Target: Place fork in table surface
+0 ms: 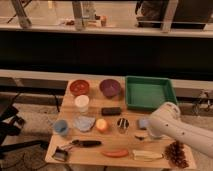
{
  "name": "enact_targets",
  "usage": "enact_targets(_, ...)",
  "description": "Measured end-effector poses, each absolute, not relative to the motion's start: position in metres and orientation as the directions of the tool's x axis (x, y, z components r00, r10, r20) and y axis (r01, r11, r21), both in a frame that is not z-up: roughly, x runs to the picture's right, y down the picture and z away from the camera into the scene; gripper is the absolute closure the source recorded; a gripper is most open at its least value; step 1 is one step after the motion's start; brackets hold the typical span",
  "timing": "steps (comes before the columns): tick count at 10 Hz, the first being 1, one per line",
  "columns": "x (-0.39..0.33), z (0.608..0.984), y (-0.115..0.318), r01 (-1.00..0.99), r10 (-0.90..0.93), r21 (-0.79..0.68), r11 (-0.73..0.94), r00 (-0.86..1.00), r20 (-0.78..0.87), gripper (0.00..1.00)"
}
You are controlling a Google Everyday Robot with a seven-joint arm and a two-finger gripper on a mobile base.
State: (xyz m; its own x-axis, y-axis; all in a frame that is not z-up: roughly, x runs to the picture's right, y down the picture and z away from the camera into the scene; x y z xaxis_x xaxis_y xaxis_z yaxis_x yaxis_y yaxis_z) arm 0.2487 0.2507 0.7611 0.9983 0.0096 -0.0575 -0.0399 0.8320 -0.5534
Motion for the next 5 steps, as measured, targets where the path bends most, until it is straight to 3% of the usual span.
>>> enact_targets(2,0.2563,0.7611,0.2514,-0.053,0.020,-0.553,0.831,0.998,-0.065,0.93)
enact_targets(5,0.2485,0.7607,0.2509,-0.024,-0.019,-0.546,0.838,0.997,-0.073,0.64)
